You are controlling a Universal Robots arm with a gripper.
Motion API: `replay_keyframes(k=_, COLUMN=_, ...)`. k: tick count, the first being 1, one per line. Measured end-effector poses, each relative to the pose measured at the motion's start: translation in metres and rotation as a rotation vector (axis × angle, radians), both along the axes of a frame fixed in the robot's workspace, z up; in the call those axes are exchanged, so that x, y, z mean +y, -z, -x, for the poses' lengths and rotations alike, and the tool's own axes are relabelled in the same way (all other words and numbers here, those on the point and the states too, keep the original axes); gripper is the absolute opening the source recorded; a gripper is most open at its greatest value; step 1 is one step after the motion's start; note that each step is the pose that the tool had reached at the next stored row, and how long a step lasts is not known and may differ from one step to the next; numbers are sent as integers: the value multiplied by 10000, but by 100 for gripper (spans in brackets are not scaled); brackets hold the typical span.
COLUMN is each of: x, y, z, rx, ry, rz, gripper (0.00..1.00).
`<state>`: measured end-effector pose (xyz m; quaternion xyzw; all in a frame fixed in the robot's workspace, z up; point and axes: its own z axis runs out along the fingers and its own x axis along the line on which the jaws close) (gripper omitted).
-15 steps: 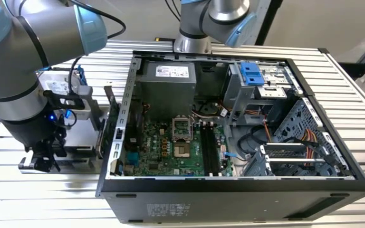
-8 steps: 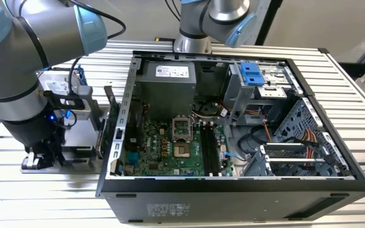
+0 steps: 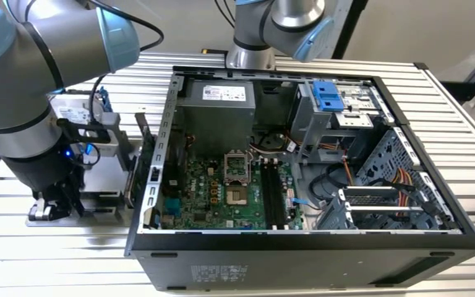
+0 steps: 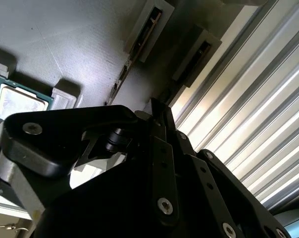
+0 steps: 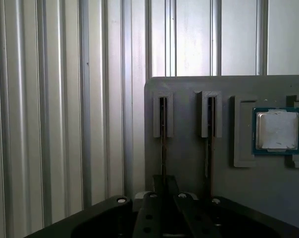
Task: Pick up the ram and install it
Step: 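Pick up the ram and move it above insertion slot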
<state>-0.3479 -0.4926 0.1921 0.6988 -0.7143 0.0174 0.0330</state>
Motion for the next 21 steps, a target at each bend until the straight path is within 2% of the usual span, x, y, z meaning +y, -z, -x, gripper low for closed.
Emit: replay_keyframes(k=21, x=0, y=16, z=0, rx=0, ry=0, rz=0, gripper=0)
